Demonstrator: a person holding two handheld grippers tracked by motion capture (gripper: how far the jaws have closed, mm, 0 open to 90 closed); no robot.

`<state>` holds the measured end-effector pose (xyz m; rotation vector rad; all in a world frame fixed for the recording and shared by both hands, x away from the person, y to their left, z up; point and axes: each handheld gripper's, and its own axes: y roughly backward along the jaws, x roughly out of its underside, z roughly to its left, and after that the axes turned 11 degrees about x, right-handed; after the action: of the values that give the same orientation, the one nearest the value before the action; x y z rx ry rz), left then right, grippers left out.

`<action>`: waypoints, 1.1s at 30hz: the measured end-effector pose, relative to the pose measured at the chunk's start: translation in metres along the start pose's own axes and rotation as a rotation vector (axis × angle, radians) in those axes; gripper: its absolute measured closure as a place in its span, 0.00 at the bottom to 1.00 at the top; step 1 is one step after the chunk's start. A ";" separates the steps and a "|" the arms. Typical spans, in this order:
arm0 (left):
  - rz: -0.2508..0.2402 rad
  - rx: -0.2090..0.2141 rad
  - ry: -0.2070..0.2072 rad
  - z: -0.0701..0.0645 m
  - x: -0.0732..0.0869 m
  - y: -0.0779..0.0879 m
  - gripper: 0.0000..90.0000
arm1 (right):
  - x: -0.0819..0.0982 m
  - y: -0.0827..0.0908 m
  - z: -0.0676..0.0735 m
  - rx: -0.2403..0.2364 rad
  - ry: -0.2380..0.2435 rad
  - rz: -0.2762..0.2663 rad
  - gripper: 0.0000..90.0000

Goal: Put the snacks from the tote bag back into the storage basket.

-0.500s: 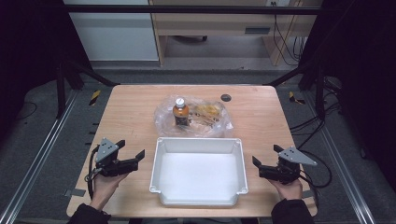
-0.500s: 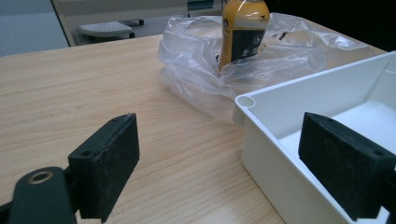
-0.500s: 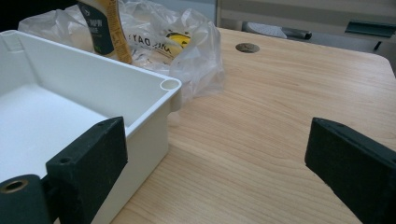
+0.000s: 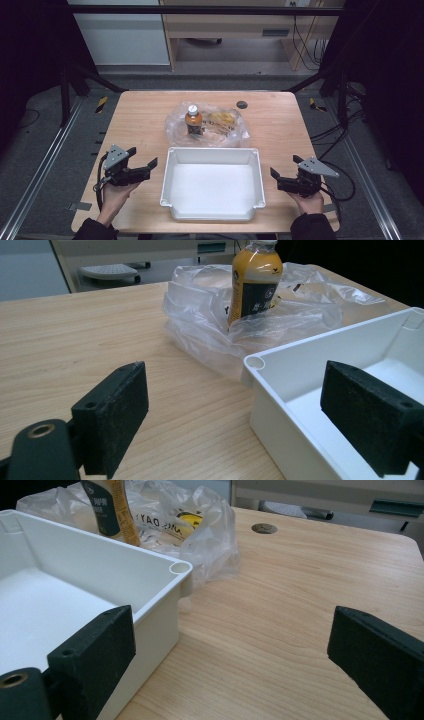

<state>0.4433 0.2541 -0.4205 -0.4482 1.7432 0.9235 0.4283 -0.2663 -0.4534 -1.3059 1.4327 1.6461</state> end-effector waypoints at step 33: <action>-0.024 0.045 -0.030 -0.009 -0.032 -0.025 0.14 | 0.001 -0.001 0.000 0.005 0.007 0.016 0.06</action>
<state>0.4661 0.2275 -0.3992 -0.4227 1.7243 0.8683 0.4291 -0.2659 -0.4545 -1.3021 1.4537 1.6484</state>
